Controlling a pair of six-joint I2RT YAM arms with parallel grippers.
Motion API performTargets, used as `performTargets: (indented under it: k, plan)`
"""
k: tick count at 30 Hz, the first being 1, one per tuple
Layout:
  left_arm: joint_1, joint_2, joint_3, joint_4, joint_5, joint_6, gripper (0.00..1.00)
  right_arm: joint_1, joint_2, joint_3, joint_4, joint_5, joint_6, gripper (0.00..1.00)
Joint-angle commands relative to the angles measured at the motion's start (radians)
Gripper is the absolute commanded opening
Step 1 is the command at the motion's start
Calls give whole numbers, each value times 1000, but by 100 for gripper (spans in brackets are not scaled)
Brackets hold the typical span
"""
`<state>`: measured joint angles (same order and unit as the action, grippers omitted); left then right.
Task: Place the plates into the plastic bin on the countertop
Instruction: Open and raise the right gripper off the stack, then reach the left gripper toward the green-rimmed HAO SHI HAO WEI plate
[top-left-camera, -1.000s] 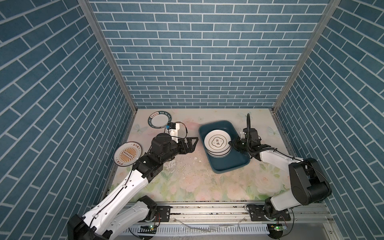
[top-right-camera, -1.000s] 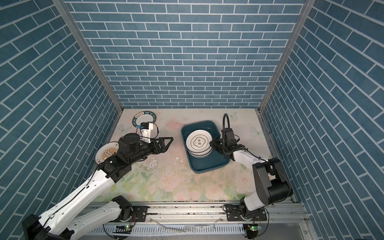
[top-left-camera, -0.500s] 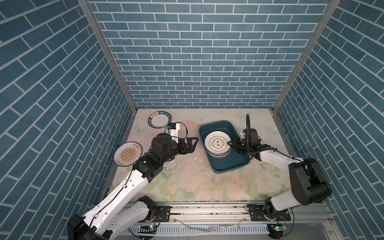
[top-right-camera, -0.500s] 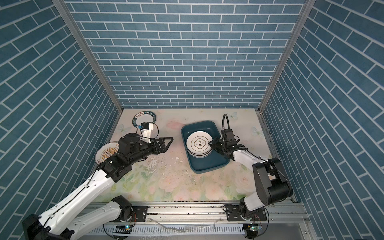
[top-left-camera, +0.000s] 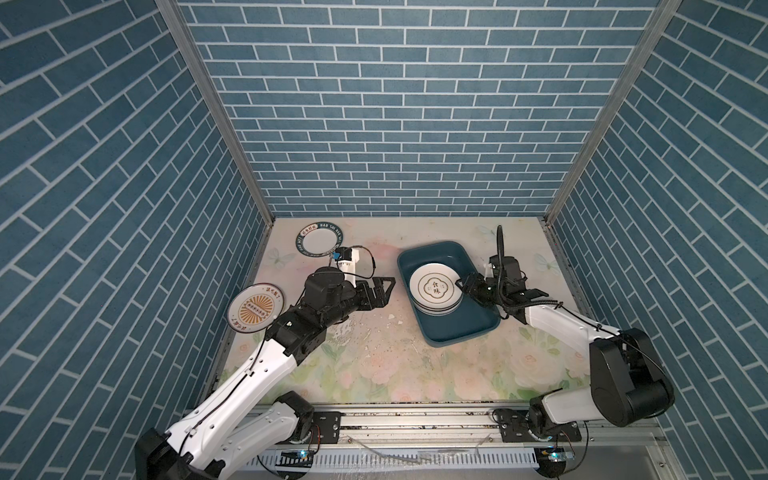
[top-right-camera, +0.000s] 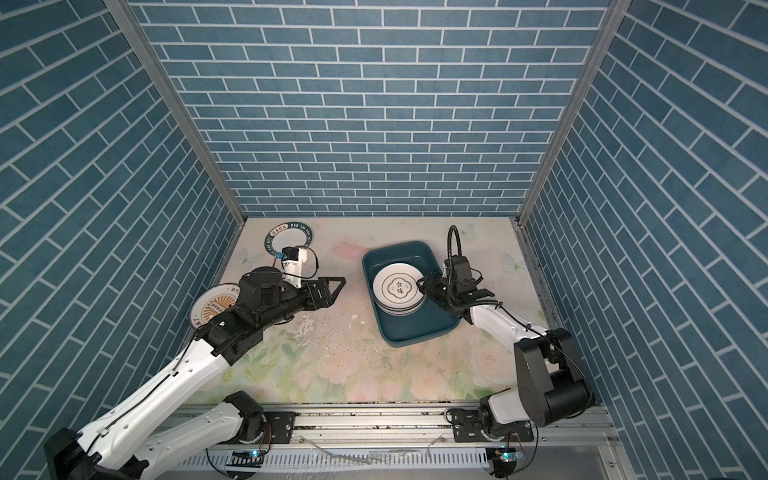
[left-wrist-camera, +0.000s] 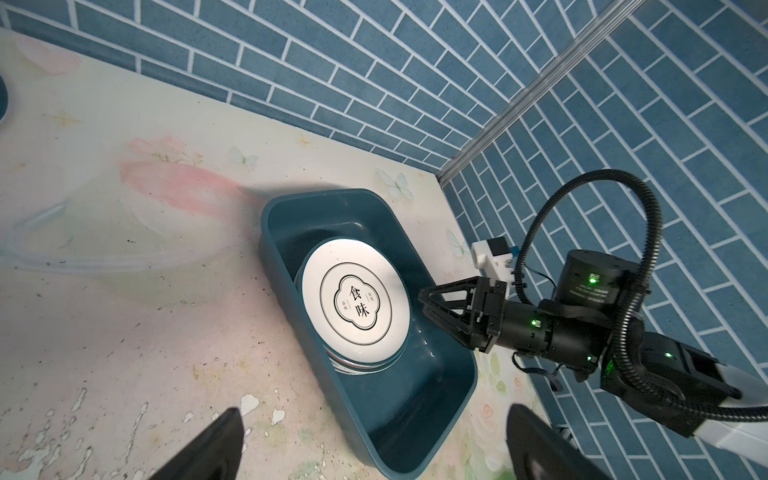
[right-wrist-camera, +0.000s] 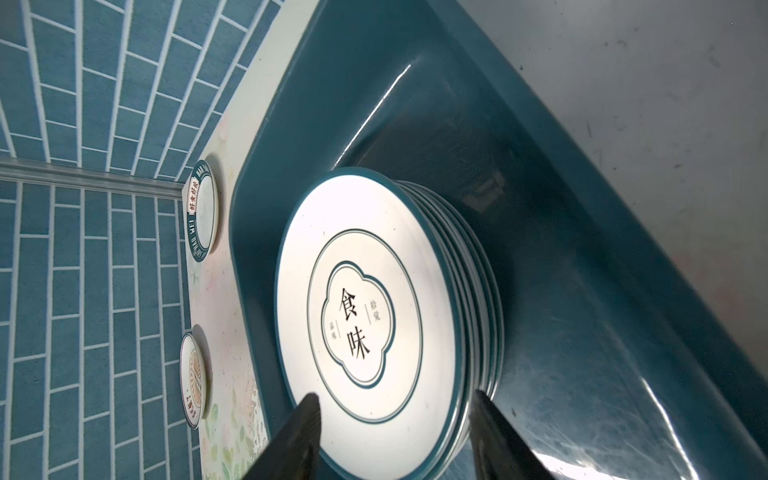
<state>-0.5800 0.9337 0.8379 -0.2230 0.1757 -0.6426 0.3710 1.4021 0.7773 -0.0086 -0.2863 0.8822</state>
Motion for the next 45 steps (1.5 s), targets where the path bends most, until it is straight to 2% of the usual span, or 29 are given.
performTargets:
  k: [1,8,14,22,29,38,45]
  plan:
    - [6,-11,30,-51,-45,1,100,1,-63,25,-49,33,-38,61]
    - [17,-3,27,-81,-72,-34,99,23,-184,-7,-96,105,-63,78]
    - [27,11,27,-76,-64,-53,100,36,-274,-24,-131,146,-85,89]
    - [37,30,18,-67,-65,-87,100,46,-355,-42,-132,149,-117,95]
    - [65,33,-6,-65,-73,-119,100,48,-389,-52,-125,159,-124,97]
    - [136,90,-37,-24,-17,-151,100,48,-354,-43,-42,107,-133,99]
    - [210,168,-134,94,54,-211,100,51,-300,-23,11,41,-147,99]
